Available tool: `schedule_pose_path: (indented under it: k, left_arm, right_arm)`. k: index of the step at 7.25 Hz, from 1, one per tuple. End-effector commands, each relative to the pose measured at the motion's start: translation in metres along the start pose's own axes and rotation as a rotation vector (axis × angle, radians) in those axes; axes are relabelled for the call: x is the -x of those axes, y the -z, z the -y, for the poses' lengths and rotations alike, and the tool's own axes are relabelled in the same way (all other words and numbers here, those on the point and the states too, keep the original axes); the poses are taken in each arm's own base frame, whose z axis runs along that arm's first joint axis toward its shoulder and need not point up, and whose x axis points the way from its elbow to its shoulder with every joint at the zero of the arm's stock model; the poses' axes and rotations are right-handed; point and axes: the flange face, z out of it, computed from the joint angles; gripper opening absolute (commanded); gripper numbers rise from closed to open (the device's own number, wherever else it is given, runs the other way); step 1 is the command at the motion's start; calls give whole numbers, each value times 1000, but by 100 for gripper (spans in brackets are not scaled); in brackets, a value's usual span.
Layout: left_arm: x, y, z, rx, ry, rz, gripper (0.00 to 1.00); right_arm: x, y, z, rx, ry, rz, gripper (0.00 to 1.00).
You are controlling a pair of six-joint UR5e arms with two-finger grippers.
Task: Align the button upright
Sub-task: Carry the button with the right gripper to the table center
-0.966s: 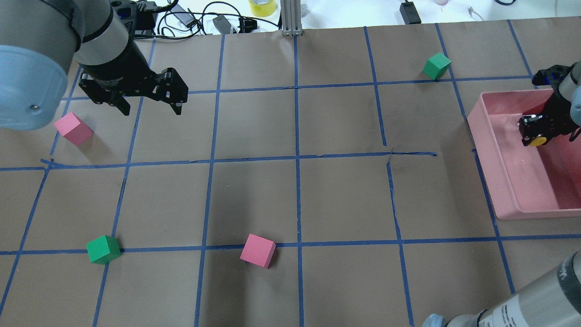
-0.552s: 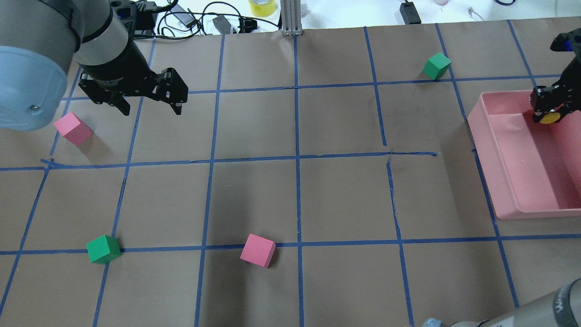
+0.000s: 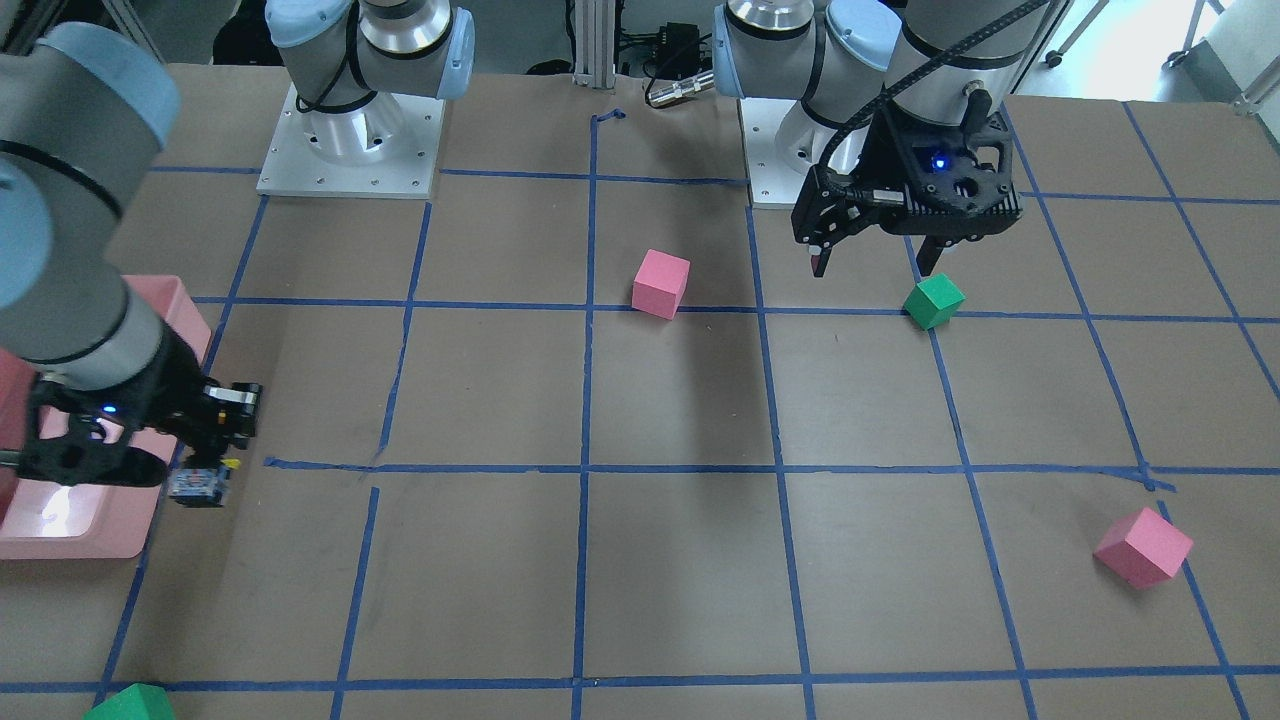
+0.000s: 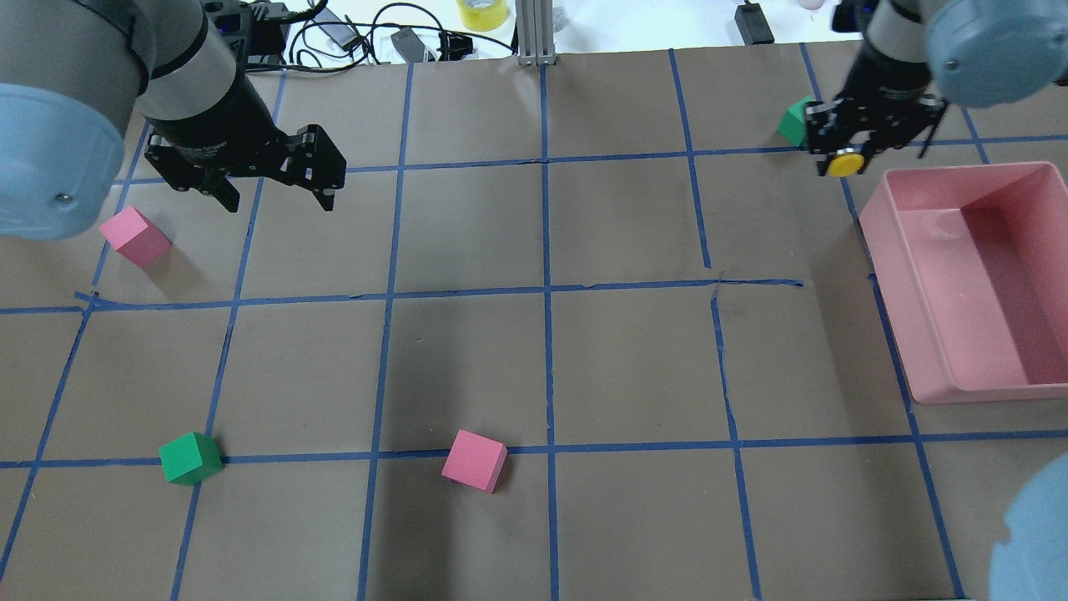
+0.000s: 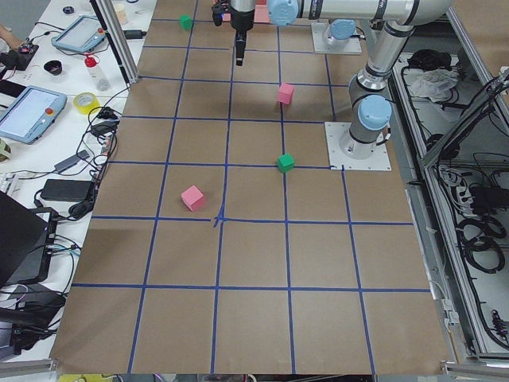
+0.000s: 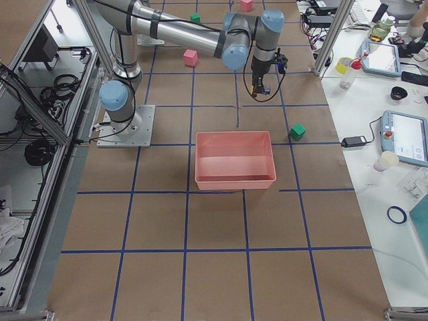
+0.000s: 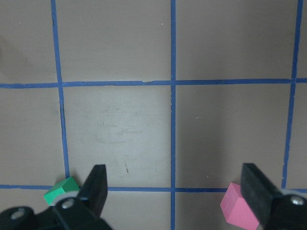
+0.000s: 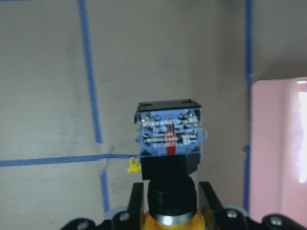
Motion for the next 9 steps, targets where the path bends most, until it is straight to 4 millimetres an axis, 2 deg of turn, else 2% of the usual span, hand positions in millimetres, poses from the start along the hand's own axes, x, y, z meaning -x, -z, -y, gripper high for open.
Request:
schedule_pose_path:
  k: [1,2,3,4,7,9]
  left_arm:
    - [1,0,0,0,2,0,100]
    - [0,0,0,0,0,0,100]
    - [0,0,0,0,0,0,100]
    - [0,0,0,0,0,0,100]
    - [1,0,0,0,2,0,100]
    - [0,0,0,0,0,0,100]
  right_arm:
    - [124,-54,16,-46,47,74,0]
    - [178,-75,16,-53,90,75,0]
    - [219,-84,15,-50,79,78,0]
    - [244,-94,13,-37,64,91,0]
    - [292,-145,7,-19,56,136,0]
    - [294,-156,4,-6,52,130,0]
